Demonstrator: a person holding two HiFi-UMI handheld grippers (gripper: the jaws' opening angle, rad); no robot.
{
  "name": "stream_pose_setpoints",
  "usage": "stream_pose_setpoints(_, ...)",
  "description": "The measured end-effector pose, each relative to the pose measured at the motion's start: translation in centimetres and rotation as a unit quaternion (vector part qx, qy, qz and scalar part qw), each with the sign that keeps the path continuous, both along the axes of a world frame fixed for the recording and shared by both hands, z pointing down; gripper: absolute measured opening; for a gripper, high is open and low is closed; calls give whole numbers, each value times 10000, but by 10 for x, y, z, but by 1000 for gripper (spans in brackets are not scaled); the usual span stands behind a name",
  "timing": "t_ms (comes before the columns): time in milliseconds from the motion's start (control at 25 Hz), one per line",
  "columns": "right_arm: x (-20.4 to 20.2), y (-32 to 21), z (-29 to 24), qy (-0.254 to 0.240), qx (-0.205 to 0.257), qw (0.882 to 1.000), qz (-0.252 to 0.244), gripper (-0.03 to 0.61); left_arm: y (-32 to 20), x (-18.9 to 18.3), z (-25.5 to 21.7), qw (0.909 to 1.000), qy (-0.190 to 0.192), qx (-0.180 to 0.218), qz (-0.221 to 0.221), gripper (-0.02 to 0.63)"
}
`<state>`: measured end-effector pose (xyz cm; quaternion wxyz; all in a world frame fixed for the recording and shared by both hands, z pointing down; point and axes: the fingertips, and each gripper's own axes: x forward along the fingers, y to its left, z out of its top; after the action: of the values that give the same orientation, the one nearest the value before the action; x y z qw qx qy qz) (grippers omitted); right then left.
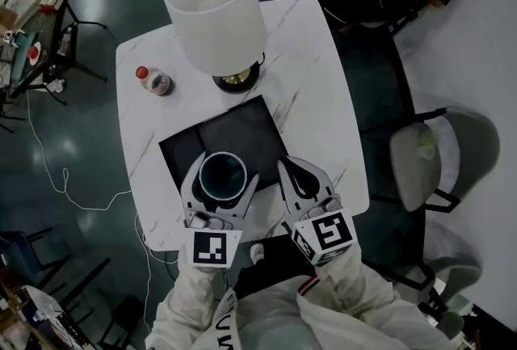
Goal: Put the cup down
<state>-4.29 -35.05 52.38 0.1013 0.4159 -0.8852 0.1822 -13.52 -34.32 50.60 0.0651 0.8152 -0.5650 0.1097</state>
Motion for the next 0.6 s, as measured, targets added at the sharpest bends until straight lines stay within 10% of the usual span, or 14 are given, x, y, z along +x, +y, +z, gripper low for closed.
stream_pose_setpoints(600, 5, -28, 32, 17, -167, 9998, 114, 6, -35, 18, 37, 9997, 142, -119, 129, 402)
